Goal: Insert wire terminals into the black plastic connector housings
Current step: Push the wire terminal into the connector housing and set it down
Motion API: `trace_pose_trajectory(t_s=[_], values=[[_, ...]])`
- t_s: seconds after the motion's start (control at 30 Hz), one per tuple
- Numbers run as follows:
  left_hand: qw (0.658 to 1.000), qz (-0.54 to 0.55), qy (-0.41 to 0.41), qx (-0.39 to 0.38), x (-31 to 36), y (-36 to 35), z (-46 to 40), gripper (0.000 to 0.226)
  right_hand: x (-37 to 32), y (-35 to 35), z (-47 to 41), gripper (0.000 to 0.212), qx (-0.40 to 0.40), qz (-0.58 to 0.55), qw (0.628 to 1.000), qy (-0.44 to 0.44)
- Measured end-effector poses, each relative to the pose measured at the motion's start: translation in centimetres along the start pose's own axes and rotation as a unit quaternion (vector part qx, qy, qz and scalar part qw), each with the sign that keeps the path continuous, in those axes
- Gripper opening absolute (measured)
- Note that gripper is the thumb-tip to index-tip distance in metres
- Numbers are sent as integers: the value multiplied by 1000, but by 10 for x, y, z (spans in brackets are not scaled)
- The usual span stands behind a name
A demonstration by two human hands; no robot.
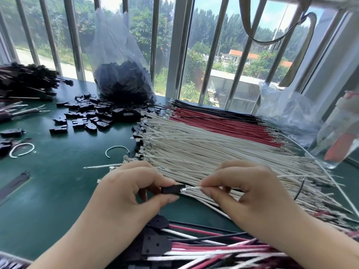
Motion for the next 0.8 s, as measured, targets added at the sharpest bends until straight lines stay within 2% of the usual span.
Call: trace_pose_trajectory(t_s=[0.17, 0.37, 0.5, 0.63, 0.8], values=[[1000, 25, -5, -16, -1, -4, 1, 17, -5, 1, 1, 6, 13, 20, 1000, 19], [992, 122, 33, -17, -6, -4, 4, 25, -5, 2, 1, 13, 7, 13, 1000, 6], [996, 84, 12, -10, -6, -1, 2, 25, -2, 1, 1, 12, -6, 5, 1000, -5], [1000, 16, -24, 5, -1, 1, 1, 20, 2, -4, 1, 14, -54, 11, 998, -20], [998, 8, -59, -9, 5, -1, 4, 16, 4, -8, 0, 16, -77, 7, 996, -36]])
Point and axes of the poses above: each hand's wrist, its own z-axis away from the middle knuckle, its own y-axis out of the back of the hand, x = y × z, the point moved 6 cm from there along -z, towards the middle knuckle, and after that the axes turned 3 degrees about -z, right-handed, at the moved point
